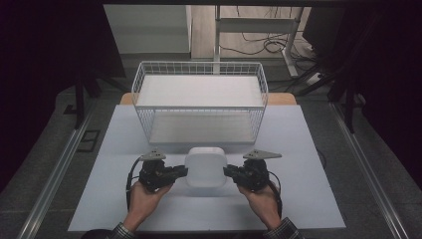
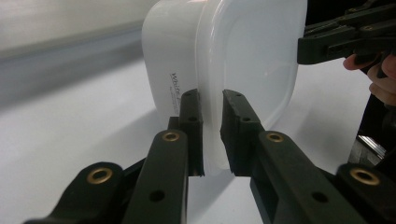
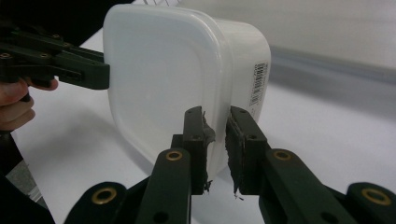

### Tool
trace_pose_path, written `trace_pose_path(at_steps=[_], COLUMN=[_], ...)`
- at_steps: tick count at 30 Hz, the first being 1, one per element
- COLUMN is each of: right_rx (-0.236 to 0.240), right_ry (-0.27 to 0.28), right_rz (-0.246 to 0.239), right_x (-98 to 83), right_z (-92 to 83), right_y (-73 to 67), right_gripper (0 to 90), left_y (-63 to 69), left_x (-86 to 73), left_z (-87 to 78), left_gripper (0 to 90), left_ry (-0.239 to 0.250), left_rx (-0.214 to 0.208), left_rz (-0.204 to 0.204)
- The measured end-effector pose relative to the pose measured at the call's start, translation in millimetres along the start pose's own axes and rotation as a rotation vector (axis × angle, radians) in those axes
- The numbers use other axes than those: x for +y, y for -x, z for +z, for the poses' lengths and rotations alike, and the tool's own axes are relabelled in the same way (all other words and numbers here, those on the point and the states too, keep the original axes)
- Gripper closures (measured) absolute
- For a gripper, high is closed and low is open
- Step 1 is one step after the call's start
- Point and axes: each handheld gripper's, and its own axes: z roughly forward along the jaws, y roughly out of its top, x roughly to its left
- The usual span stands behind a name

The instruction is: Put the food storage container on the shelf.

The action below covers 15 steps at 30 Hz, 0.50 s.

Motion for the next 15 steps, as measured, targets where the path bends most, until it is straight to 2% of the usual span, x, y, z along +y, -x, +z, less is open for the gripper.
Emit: trace_pose_path(at_steps=[1,9,15], right_rx=[0.004,0.006,0.007], right_ry=[0.016,0.052,0.093], right_rz=[-0.015,-0.042,-0.08], right_x=[4.3,21.1,43.9], right_z=[-2.5,-7.1,-14.2], right_y=[-0.9,-2.0,-3.4], right_gripper=[78.0,78.2,78.3], left_y=[-1.0,0.3,2.6], left_x=[4.0,23.4,44.8], left_z=[-2.0,-10.0,-20.6], left_gripper=[79.4,79.4,79.5], left_ry=[0.004,0.02,0.047], left_rx=[-0.002,0.017,0.033], left_rz=[0.004,0.032,0.056])
